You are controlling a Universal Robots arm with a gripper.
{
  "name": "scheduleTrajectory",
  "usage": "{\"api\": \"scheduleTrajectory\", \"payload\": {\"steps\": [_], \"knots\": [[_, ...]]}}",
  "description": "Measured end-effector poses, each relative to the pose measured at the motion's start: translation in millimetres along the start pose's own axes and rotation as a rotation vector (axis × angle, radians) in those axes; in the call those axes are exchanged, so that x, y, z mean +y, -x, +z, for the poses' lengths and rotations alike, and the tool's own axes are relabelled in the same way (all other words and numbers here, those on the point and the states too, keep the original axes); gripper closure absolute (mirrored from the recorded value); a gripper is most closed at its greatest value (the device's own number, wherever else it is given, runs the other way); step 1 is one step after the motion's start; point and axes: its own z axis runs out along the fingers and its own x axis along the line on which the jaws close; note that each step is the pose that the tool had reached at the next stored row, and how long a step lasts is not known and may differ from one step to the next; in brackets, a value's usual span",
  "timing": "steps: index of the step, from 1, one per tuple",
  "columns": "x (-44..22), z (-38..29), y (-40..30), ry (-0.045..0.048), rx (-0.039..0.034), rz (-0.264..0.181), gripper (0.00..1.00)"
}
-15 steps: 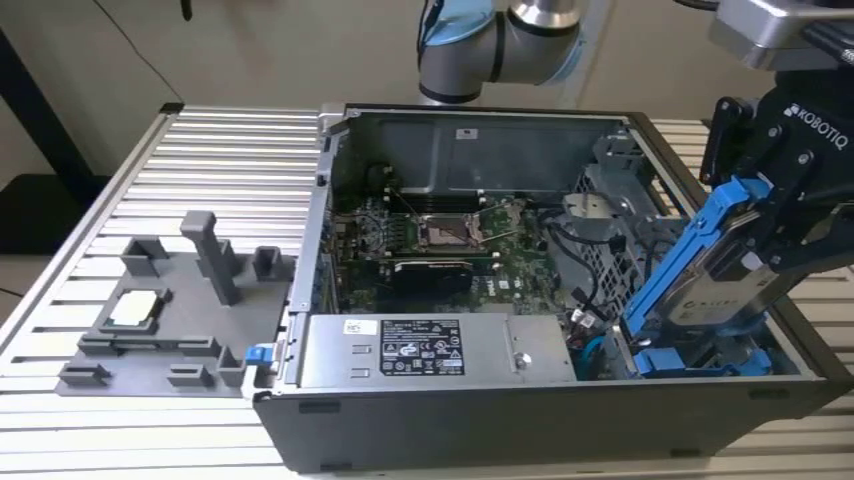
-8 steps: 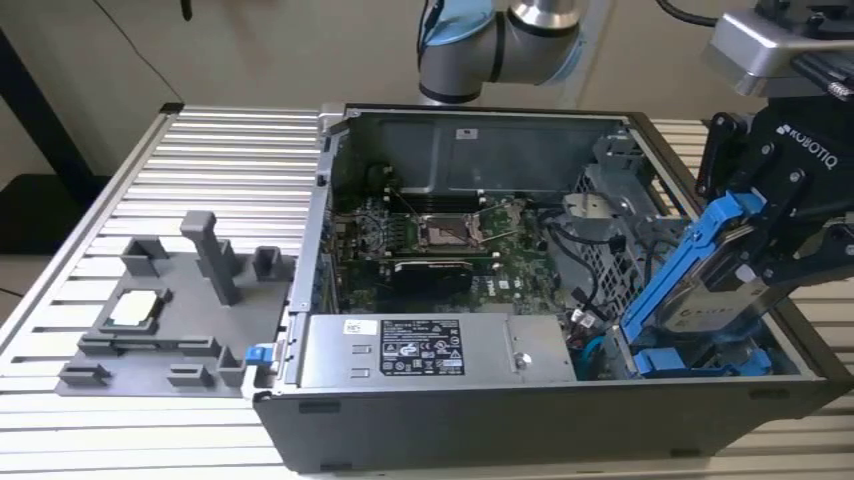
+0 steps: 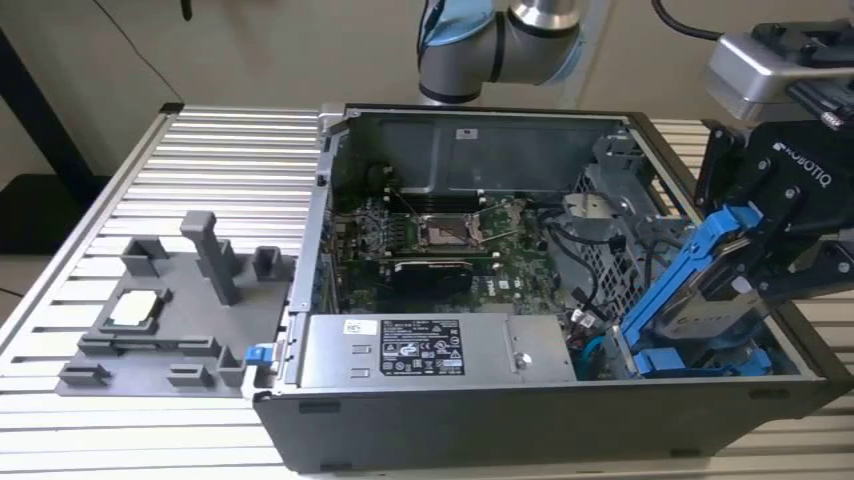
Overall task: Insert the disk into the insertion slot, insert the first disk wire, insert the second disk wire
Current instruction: 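Insert the disk into the insertion slot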
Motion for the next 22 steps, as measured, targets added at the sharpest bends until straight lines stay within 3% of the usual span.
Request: {"api": "scheduleTrajectory", "payload": {"steps": [11, 22], "knots": [[-0.8, 14.9, -0.8, 0.0002, -0.0168, 0.000, 0.67], [-1.1, 33.9, -1.1, 0.0002, -0.0172, -0.001, 0.67]]}}
